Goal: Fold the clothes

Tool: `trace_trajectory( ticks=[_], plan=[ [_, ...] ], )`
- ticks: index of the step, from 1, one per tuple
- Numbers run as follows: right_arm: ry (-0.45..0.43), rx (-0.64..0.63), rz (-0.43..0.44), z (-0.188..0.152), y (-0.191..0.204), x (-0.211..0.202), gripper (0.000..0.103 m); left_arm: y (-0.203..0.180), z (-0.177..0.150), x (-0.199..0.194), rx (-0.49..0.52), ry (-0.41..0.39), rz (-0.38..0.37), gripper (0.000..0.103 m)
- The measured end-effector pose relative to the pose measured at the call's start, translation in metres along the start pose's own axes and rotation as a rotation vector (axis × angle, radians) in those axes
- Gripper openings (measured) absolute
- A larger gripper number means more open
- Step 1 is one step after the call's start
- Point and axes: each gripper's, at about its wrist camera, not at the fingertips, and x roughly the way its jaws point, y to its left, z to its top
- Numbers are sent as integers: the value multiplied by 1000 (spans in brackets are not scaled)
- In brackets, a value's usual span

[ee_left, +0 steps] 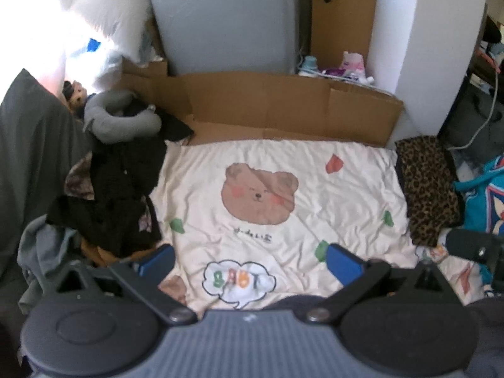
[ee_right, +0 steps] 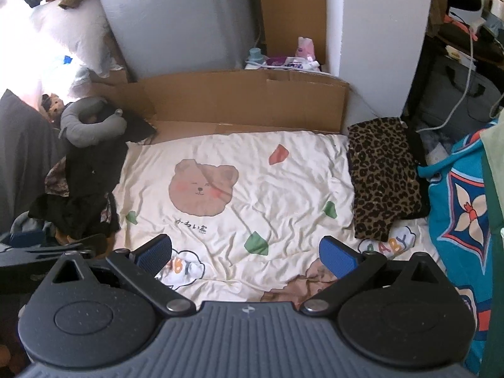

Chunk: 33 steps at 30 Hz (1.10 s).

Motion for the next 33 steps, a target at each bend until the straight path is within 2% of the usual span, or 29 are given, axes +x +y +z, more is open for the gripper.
trace_trajectory(
  ticks=[5, 15, 33],
  plan=[
    [17, -31, -16, 1, 6, 3, 103, -1, -1, 0, -1, -10, -4, 103],
    [17, -55, -36, 2, 10, 5, 103, 9, 1, 8, -57, 24, -44, 103],
    [16, -25, -21, 3, 1, 4, 103, -1, 1, 5, 8, 4, 25, 103]
  ],
)
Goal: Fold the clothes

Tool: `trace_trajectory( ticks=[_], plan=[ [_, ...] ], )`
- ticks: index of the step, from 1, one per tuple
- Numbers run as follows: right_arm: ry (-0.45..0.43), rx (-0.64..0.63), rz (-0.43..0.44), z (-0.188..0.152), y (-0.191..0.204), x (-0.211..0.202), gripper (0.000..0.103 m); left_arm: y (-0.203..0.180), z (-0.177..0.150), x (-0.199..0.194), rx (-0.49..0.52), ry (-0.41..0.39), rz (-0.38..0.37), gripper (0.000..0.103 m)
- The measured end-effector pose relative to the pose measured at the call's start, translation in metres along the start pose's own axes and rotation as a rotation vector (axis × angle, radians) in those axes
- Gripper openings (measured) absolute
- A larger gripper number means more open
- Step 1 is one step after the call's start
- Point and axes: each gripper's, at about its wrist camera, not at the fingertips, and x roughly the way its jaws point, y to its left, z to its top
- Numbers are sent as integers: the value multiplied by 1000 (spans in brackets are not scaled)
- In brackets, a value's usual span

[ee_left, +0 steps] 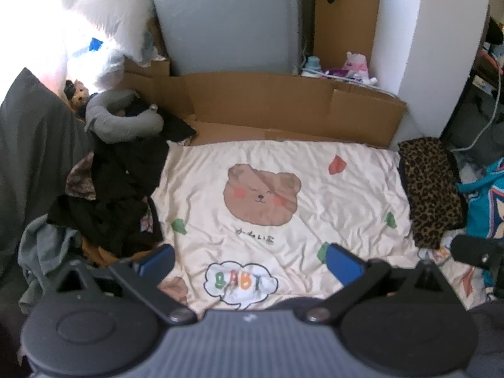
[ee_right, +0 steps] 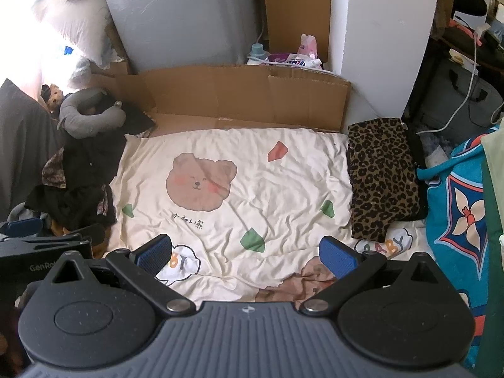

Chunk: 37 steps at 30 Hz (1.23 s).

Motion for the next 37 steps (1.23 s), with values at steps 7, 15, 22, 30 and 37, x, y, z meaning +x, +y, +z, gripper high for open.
trace_trajectory(
  ticks=[7, 15, 22, 30, 37],
  plan=[
    [-3, 13, 8, -1, -2, -1, 103, -1, -1, 0, 21, -3, 3, 103],
    [-6, 23, 9, -1, -3, -1, 103, -1, -2, -1, 14, -8, 11, 103],
    [-5, 18, 0, 0, -2, -2, 103, 2, -1, 0, 5, -2, -5, 103],
    [-12, 24, -10, -1, -3, -3, 103, 2, -3, -1, 1, -9, -4, 102],
    [-14, 22, -14, -1, -3, -3, 103, 3, -2, 1, 3, -2, -19, 102]
  ],
)
